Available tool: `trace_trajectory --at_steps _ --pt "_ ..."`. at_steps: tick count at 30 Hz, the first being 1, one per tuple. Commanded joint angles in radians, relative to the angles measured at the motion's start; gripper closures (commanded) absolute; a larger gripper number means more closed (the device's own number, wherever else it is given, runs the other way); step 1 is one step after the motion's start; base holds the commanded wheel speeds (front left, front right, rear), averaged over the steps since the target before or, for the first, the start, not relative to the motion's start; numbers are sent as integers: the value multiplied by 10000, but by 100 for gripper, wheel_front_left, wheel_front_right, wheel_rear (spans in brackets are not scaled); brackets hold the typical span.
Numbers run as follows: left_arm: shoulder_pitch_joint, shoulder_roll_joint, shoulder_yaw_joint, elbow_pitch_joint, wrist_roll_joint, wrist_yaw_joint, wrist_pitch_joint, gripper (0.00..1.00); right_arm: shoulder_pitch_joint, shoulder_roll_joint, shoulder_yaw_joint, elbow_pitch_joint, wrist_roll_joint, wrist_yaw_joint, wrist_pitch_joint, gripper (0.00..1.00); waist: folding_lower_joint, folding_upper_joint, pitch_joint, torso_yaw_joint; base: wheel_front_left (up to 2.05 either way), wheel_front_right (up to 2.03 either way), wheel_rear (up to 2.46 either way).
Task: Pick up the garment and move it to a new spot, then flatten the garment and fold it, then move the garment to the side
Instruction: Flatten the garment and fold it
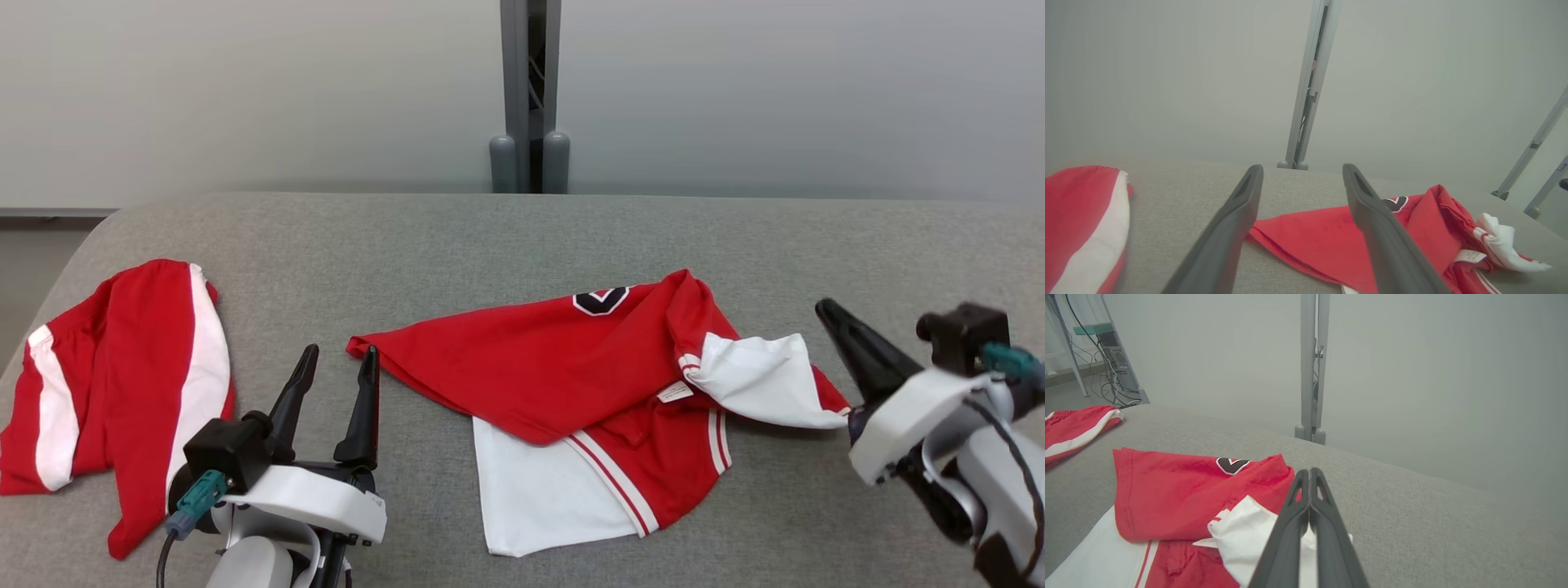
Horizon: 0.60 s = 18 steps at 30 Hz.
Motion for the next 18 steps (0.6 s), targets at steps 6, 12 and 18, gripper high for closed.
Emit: trace_trajectory --at_steps 6,12,18 --pt "194 39 103 -55 -11 56 -34 0 1910 680 -1950 -986 -1189 1 -18 100 0 -1 -149 -242 0 0 0" --pt "264 39 147 -61 32 35 -34 0 2991 1312 -3088 -1536 -1924 1 -19 100 0 -1 -212 -357 0 0 0" --pt "408 37 246 -31 -48 38 -34 0 3709 1855 -3948 -1788 -2426 1 -18 100 0 -1 -302 -354 0 0 0"
